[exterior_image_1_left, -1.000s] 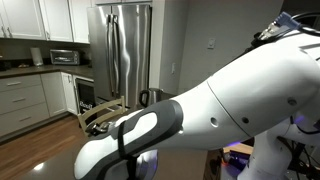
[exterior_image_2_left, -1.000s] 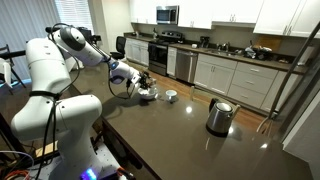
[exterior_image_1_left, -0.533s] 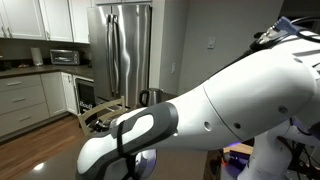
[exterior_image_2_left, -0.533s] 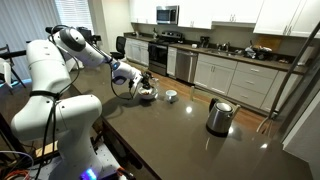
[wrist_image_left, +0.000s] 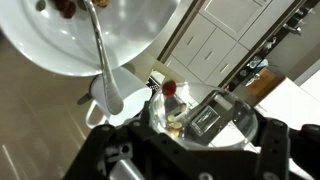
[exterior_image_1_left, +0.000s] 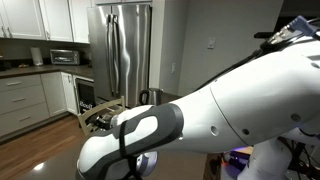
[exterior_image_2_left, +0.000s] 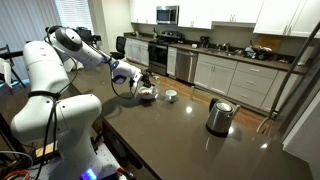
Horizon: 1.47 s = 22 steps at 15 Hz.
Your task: Pick up the small glass cup and pour its contents in the white bowl. Put the small glass cup back on the table.
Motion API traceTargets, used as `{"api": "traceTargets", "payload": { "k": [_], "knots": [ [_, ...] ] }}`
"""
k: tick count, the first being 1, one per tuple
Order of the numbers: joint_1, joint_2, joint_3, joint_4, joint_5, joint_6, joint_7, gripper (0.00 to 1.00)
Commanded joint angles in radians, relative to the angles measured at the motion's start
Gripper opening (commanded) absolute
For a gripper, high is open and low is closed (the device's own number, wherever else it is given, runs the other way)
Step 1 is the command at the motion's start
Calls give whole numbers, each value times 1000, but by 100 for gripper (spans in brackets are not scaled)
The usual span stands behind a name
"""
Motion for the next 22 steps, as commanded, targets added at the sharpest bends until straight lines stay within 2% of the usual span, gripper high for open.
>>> {"api": "traceTargets", "payload": {
  "k": [1,6,14,22],
  "knots": [
    [68,16,-64,-27,5,0,-3,57],
    [101,33,-94,-33,3,0,-3,57],
    [72,61,-97,5,-7,0,1,57],
    [90,103,-134,35,-6,0,-4,57]
  ]
}}
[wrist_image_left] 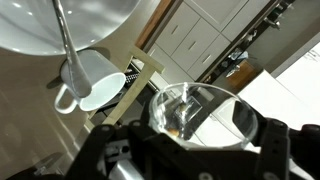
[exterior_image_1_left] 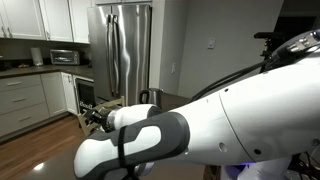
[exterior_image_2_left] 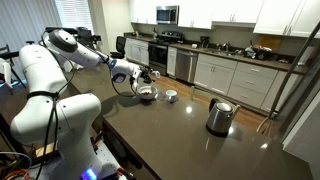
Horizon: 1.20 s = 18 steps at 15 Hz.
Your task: Pick up the small glass cup and pour its contents in the white bowl. Put the small glass cup back on the table.
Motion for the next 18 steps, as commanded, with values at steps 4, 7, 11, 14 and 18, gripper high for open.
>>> {"api": "traceTargets", "payload": {
  "k": [4,7,11,14,18],
  "knots": [
    [37,57,-68,15,-4,0,-6,57],
    [63,76,-98,9,0,0,-6,57],
    [85,95,-120,7,2,0,-6,57],
    [70,97,-99,10,1,0,-5,57],
    [69,138,-100,4,-3,0,-8,57]
  ]
}}
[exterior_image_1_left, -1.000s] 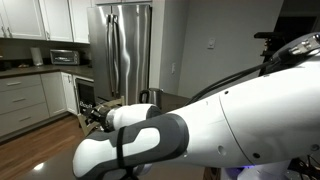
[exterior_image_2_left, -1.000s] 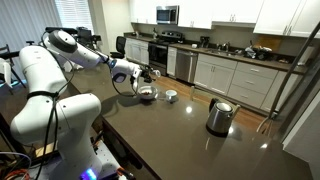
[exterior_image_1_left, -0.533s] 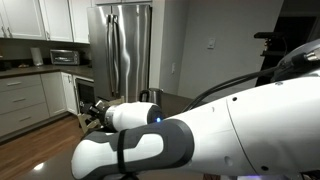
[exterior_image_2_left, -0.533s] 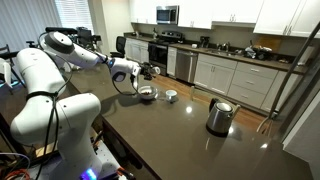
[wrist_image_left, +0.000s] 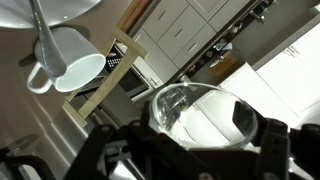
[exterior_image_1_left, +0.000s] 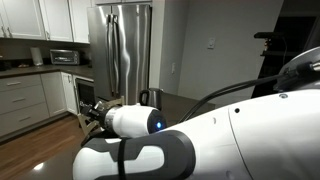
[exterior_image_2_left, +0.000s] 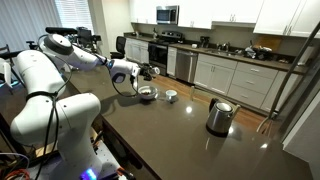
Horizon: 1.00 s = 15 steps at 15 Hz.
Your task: Pick up the small glass cup and pour its contents in the white bowl. Put the small glass cup back on the table.
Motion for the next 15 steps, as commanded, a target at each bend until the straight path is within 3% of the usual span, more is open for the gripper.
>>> {"api": "traceTargets", "payload": {
  "k": [1,6,11,15],
  "knots": [
    [11,47,-22,-5,-2,0,-9,57],
    [21,50,-22,-20,3,0,-11,57],
    [-10,-66,34,-7,7,0,5,57],
    [15,-81,13,-12,30,-87,53,57]
  ]
}}
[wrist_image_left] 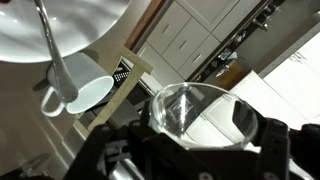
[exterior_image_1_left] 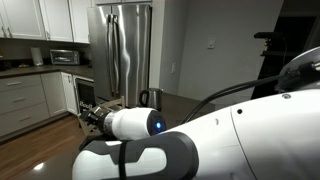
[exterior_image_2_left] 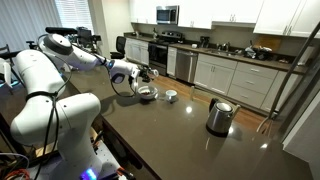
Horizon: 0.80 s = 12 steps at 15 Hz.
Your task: Pick up the small glass cup and pour its contents in the white bowl. Put the small glass cup back on the table.
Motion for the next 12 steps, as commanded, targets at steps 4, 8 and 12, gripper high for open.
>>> {"api": "traceTargets", "payload": {
  "k": [4,8,12],
  "knots": [
    [0,-111,10,-43,19,-84,41,57],
    [-11,-146,22,-85,5,-139,98,57],
    [-51,-196,70,-93,-3,-161,132,57]
  ]
}}
